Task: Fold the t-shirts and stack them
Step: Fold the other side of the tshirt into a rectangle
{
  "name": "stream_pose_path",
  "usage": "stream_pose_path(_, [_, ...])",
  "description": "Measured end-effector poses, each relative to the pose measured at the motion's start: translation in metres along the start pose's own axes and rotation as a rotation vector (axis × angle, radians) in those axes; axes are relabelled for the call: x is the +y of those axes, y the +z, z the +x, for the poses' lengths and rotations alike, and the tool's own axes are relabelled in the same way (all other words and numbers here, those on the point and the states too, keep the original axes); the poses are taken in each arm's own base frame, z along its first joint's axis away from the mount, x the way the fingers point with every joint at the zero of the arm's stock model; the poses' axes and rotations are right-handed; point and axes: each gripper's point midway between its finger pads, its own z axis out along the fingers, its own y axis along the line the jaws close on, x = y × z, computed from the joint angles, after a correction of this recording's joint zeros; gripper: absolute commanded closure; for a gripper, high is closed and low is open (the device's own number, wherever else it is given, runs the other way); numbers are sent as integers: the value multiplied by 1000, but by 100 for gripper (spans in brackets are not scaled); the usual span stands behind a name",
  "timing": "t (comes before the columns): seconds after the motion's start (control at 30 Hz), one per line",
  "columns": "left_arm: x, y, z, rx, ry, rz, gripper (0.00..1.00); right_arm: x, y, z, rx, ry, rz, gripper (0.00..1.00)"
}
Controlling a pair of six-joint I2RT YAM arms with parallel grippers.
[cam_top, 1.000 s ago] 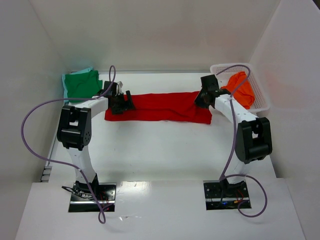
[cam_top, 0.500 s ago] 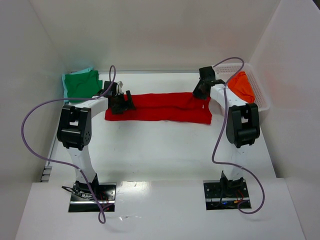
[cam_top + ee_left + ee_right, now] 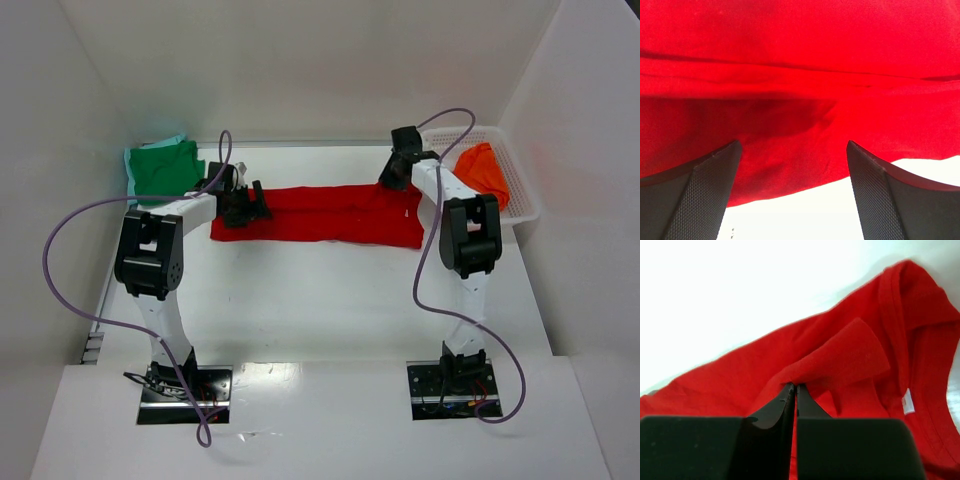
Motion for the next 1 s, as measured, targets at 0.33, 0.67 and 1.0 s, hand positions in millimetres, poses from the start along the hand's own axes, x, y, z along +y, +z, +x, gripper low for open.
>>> stream_pose_path(0.33, [0, 0, 0, 1, 13, 4, 5, 13, 9, -23, -37, 2, -30, 59])
stream_pose_path(0.67, [0, 0, -1, 0, 19, 0, 4, 17, 19, -10, 16, -17, -74, 34])
stream_pose_path(1.0, [1, -1, -1, -4, 20, -12, 3, 3, -14, 13, 53, -29, -88, 33])
